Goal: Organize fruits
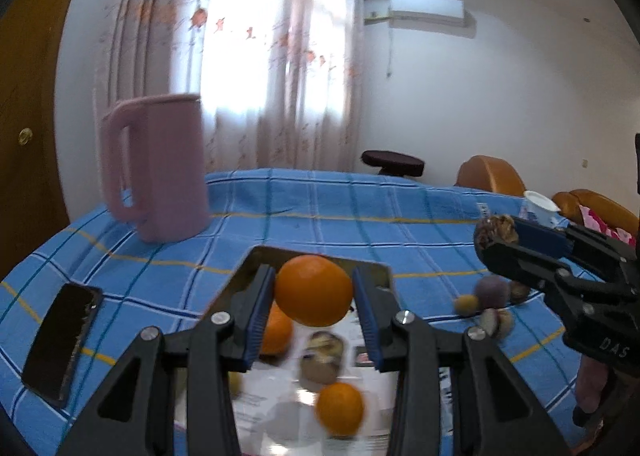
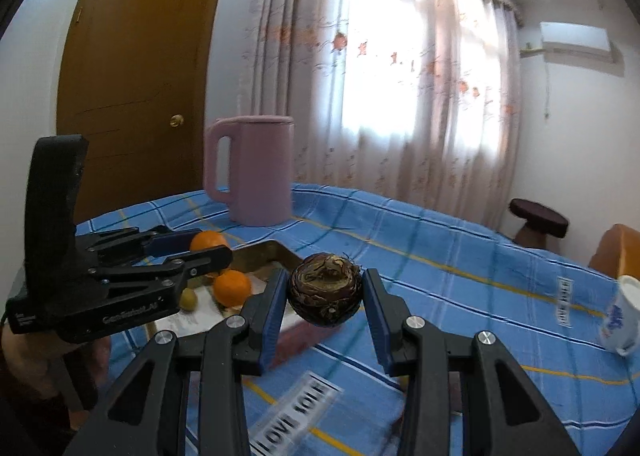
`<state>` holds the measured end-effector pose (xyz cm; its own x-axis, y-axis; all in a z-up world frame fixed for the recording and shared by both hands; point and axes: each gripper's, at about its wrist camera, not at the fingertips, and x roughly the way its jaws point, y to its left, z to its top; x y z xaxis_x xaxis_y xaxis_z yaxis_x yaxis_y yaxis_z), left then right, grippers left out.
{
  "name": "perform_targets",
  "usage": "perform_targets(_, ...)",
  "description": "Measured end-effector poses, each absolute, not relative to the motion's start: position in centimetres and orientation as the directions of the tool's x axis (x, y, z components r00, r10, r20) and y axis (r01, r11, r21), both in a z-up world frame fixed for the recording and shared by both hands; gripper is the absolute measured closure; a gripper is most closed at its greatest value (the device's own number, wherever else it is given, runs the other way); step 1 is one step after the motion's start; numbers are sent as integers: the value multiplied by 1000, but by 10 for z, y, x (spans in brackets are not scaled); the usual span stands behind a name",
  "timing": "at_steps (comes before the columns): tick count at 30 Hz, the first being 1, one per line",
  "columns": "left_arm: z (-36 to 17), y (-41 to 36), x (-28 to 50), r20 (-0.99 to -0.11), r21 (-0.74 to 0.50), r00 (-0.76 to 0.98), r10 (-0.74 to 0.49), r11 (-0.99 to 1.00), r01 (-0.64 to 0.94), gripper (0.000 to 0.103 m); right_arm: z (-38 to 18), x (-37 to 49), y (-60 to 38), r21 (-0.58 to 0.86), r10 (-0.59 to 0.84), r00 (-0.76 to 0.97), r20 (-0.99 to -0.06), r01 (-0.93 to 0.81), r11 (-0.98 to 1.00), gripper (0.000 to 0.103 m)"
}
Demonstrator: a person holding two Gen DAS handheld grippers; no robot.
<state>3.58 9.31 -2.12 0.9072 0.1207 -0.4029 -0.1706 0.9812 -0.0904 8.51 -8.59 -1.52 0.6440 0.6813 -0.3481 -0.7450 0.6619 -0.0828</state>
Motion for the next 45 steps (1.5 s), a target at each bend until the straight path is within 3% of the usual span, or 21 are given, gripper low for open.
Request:
perform_targets(12,-37,140,40,-490,-124,861,137,966,-225,61,-43,81,-19,-92,699,540,-469,-817,570,63)
perform_targets(27,-49,146,35,-532,-128,835,143,961,-246,60,-68,72,15,-86,682,436,-587,-871,483,62)
perform_targets(32,-41,142,26,-500,-137,852,157,957,-256,37,-66,64,10,-93,685,433,-586,-876,474,55)
perform_targets(38,-25,110,25,-452,-119,884,120,974,-193,28,-53,67,-43,-103,666,510,-545,-829,550,54)
perform_targets(45,-16,40,49,-449,-73,894,14,996,-52,27,-42,93,-139,-88,552,656,-515,-681,727,51)
